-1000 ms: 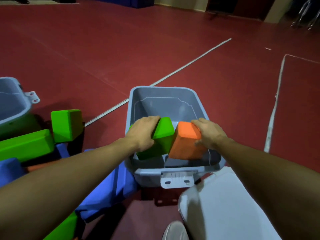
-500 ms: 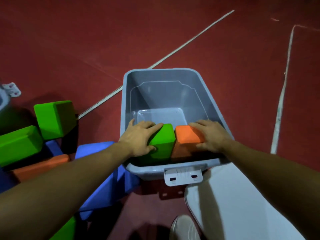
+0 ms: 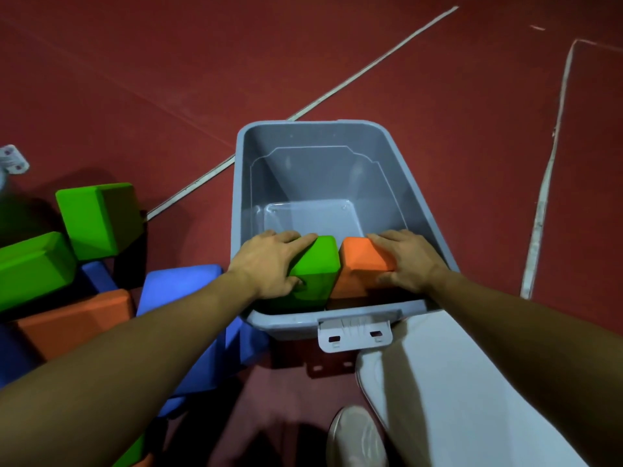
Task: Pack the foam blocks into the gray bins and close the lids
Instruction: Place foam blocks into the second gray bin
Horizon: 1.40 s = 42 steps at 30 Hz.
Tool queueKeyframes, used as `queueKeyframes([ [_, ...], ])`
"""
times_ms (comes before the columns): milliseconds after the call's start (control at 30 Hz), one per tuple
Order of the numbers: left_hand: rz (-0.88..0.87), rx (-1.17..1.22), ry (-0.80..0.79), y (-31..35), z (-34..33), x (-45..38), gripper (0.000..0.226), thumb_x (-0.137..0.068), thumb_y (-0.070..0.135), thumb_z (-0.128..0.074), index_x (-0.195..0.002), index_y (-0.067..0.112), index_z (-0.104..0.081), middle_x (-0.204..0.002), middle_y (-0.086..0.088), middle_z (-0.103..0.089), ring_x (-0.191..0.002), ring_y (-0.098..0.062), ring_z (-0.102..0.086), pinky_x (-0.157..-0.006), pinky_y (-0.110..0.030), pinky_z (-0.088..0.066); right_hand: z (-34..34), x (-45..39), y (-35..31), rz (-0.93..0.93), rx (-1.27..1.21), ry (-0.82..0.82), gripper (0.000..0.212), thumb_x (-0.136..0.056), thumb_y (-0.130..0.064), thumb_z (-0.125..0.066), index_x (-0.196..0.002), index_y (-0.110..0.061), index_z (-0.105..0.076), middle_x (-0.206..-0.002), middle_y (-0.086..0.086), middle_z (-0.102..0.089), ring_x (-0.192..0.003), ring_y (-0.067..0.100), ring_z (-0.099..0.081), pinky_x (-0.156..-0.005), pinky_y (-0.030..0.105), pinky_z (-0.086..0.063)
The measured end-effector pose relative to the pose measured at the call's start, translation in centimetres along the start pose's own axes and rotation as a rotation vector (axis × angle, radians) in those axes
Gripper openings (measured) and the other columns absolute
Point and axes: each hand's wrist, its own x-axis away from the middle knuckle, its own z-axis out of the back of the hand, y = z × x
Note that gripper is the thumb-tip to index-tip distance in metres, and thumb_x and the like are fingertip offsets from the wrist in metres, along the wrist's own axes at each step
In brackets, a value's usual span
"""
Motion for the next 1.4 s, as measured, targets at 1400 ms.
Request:
queueKeyframes([
  [1400, 0.033, -0.059, -0.160, 0.4, 0.0, -0.7, 0.089, -0.082, 0.063, -0.062, -0.152, 0.047, -0.009, -0.151, 0.008, -0.040, -0.128, -0.027, -0.049, -0.097, -0.044, -0.048, 0.5, -0.9, -0.9, 0.054, 0.070, -0.069, 0.092, -0.067, -0.055, -0.077, -0.145, -0.032, -0.033, -0.132, -0.004, -0.054, -0.115, 0.027, -0.053, -0.099, 0.042, -0.043],
])
